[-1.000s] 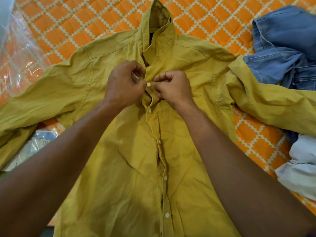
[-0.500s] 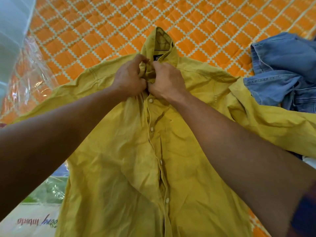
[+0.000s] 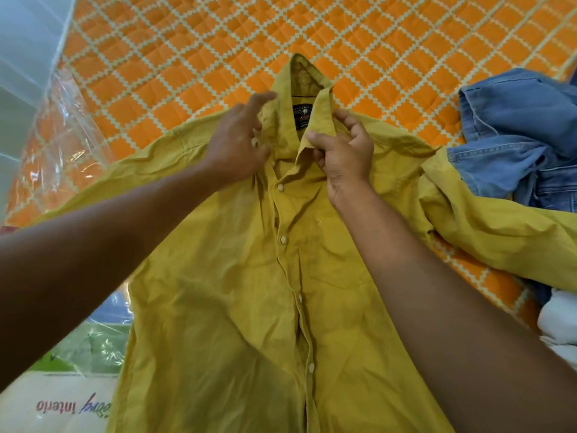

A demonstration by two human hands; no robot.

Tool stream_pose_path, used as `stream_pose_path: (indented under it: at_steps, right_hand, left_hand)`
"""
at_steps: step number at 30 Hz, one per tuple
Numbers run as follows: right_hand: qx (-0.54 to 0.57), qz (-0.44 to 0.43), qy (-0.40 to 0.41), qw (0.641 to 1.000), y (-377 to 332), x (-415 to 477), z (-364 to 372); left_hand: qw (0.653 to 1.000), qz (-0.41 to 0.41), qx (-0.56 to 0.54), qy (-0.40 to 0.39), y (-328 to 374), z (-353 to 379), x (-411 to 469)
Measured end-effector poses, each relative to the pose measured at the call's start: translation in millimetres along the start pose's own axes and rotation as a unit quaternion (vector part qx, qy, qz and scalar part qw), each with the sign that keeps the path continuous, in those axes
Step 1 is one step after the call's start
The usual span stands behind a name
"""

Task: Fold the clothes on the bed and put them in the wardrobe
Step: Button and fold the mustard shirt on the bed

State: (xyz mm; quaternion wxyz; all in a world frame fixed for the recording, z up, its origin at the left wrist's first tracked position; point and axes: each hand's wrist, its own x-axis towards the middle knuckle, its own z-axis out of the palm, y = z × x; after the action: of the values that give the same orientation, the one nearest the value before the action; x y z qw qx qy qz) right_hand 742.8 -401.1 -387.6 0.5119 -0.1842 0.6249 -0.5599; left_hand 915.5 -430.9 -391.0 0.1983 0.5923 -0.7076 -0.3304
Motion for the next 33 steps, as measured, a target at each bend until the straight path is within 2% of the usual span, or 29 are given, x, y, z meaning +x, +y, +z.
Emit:
stream_pose_path:
  at_steps: [2, 4, 7, 10, 12, 14, 16, 18, 19, 21, 23, 26, 29, 33]
  right_hand:
    - [-0.064, -0.016, 0.008, 0.998, 10.2, -0.6, -2.5]
    - [-0.134, -0.028, -0.009, 0.991, 20.1, -2.3, -6.5]
    - [-0.26, -0.05, -0.039, 0.963, 31.3, -6.6, -9.0]
    - [-0.301, -0.025, -0.037, 0.953, 31.5, -4.9, -6.1]
    - [-0.281, 0.008, -0.039, 0.959, 25.7, -1.5, -4.1]
    - [-0.236, 0.026, -0.038, 0.971, 16.7, 0.0, -4.4]
    - [-0.184, 0.018, -0.04, 0.982, 7.0, -3.7, -4.0]
    - [-0.123, 0.008, -0.042, 0.991, -1.0, -5.1, -2.7]
    - [-0.091, 0.003, -0.038, 0.995, -3.9, -4.6, -2.2]
    - [-0.017, 0.012, -0.021, 1.0, -8.9, -1.3, 3.3]
    - [0.051, 0.036, -0.011, 0.998, -9.9, 2.5, 9.2]
    - [0.102, 0.072, -0.027, 0.992, -0.9, 8.7, 17.2]
    - [0.07, 0.08, -0.022, 0.994, 14.2, 11.6, 12.6]
    - [0.02, 0.087, -0.044, 0.995, 24.3, 8.4, -1.5]
  left_hand:
    - [0.968, 0.141, 0.2, -0.054, 3.4, -7.6, 6.8]
    - [0.913, 0.2, 0.333, -0.128, 13.4, -16.7, 20.8]
    - [0.843, 0.225, 0.442, -0.21, 27.4, -28.3, 43.1]
    - [0.804, 0.233, 0.484, -0.253, 35.7, -30.7, 57.2]
    - [0.792, 0.192, 0.493, -0.304, 39.1, -27.7, 61.6]
    - [0.82, 0.15, 0.457, -0.309, 40.9, -26.8, 63.2]
    - [0.888, 0.113, 0.365, -0.256, 41.7, -29.6, 65.2]
    - [0.957, 0.028, 0.228, -0.178, 44.9, -33.2, 65.8]
    - [0.977, -0.024, 0.153, -0.144, 46.4, -33.5, 64.4]
    - [0.985, -0.114, 0.059, -0.115, 46.9, -31.9, 61.8]
    - [0.977, -0.175, -0.007, -0.122, 45.5, -26.5, 56.6]
    - [0.972, -0.191, -0.045, -0.13, 41.9, -18.4, 50.3]
    - [0.976, -0.15, 0.056, -0.149, 37.2, -16.2, 42.8]
    - [0.957, -0.103, 0.193, -0.19, 34.2, -20.3, 33.3]
